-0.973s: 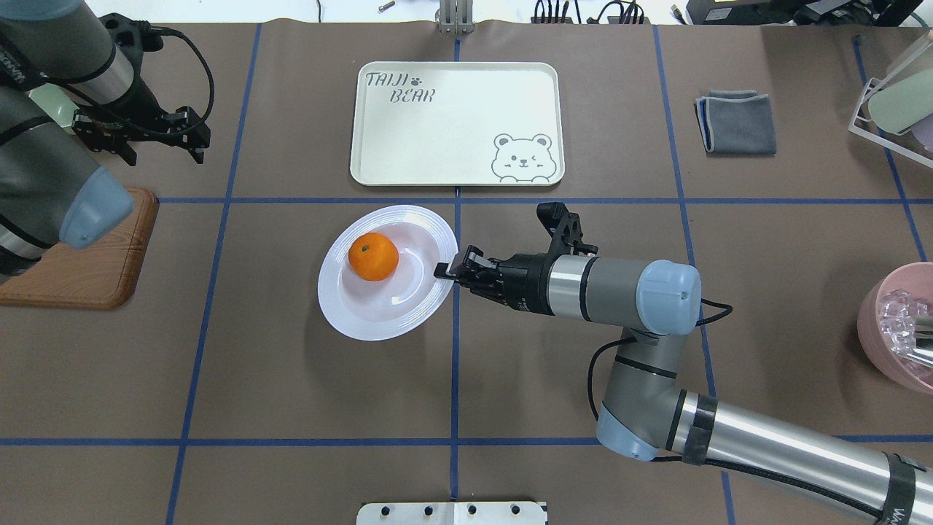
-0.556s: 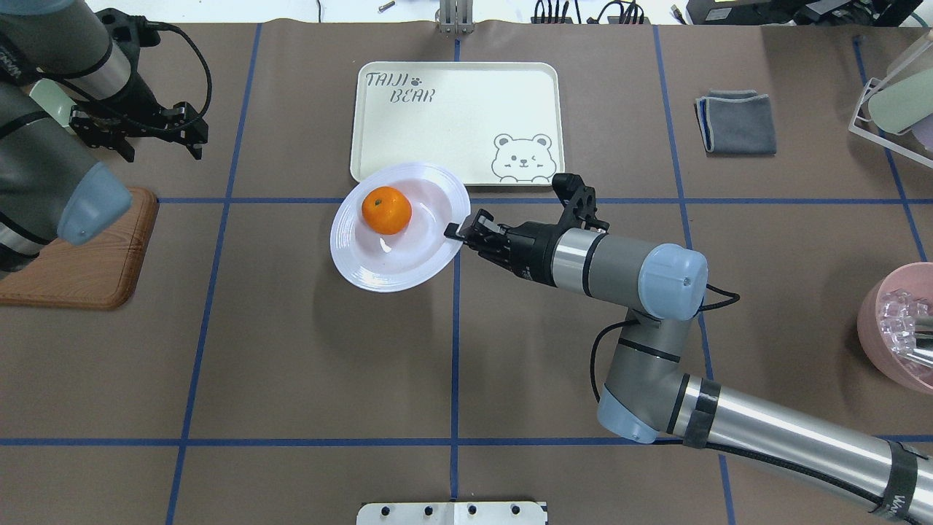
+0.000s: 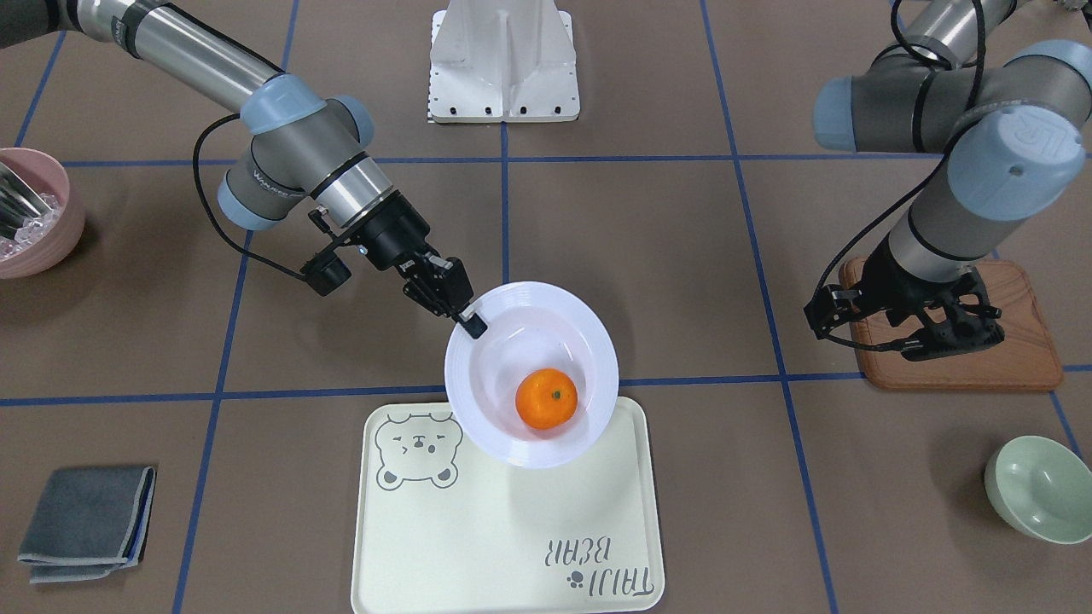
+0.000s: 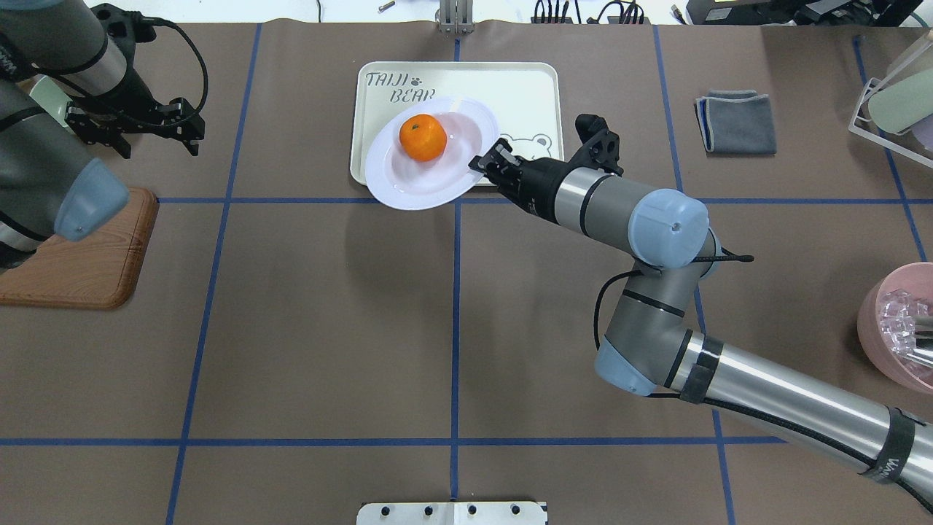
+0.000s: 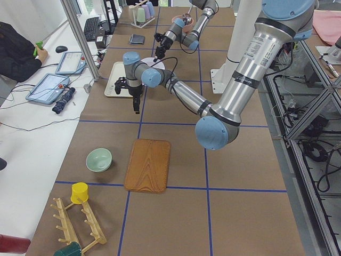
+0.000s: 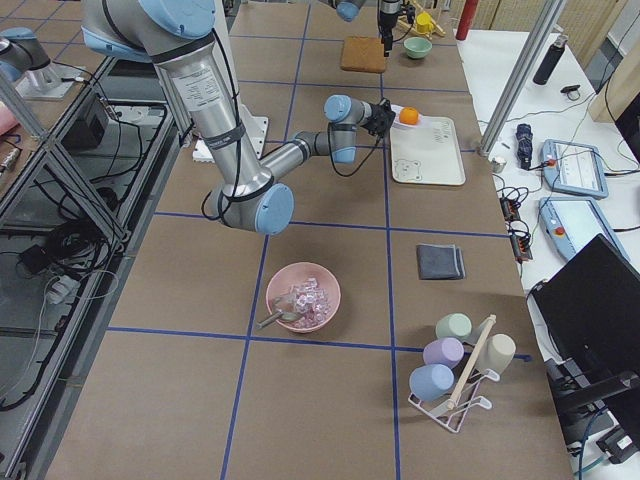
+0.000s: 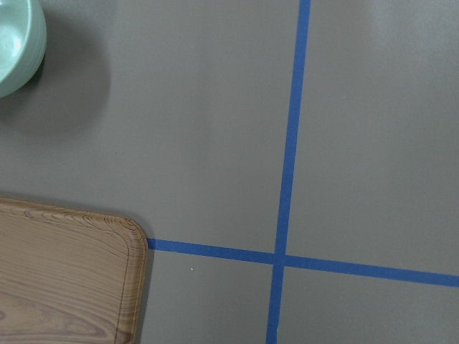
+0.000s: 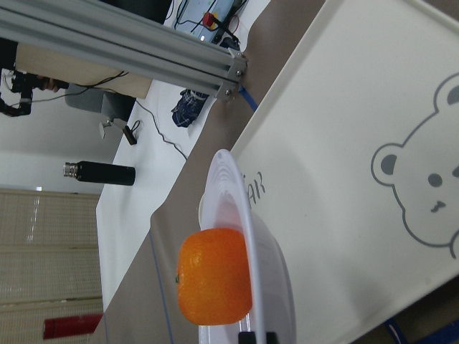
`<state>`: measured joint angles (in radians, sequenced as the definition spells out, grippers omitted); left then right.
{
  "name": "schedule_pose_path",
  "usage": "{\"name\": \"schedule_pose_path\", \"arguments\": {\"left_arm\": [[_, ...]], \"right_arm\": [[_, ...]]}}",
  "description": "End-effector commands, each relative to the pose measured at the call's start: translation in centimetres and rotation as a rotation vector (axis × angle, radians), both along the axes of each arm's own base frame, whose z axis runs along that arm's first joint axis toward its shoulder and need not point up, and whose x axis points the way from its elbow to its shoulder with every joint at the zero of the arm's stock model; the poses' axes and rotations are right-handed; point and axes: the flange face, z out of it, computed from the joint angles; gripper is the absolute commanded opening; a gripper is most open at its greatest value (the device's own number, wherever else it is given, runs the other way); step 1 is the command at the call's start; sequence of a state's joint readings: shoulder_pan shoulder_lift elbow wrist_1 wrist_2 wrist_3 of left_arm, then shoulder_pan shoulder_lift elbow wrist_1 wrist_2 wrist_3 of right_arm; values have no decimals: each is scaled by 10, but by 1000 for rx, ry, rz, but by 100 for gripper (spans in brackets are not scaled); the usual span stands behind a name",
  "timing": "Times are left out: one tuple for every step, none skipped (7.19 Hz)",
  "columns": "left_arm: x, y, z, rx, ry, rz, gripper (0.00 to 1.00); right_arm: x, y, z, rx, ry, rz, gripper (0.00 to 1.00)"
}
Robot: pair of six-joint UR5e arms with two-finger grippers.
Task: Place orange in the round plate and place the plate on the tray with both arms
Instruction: 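Lift the plate with the right gripper and carry it onto the cream tray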
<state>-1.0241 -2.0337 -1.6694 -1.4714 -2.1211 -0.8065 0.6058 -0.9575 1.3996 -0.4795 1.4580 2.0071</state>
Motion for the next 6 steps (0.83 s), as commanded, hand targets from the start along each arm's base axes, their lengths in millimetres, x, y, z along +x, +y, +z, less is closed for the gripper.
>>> {"name": "schedule_pose_path", "arguments": {"left_arm": [[-6, -3, 3, -2, -6, -11, 98], [-18, -12, 7, 25, -10, 17, 98], [-51, -27, 19, 87, -39, 88, 98], [-66, -32, 29, 109, -58, 131, 98], [-73, -34, 33, 105, -61, 123, 98], [-73, -34, 33, 107, -60, 124, 98]], "right_arm": [[-12, -45, -7, -79, 14, 72, 0], [-15, -52, -9, -86, 18, 76, 0], [-21, -58, -14, -92, 18, 79, 0], [-29, -62, -14, -98, 27, 78, 0], [-33, -65, -11, -104, 36, 79, 0], [-37, -69, -5, -114, 50, 82, 0]]}}
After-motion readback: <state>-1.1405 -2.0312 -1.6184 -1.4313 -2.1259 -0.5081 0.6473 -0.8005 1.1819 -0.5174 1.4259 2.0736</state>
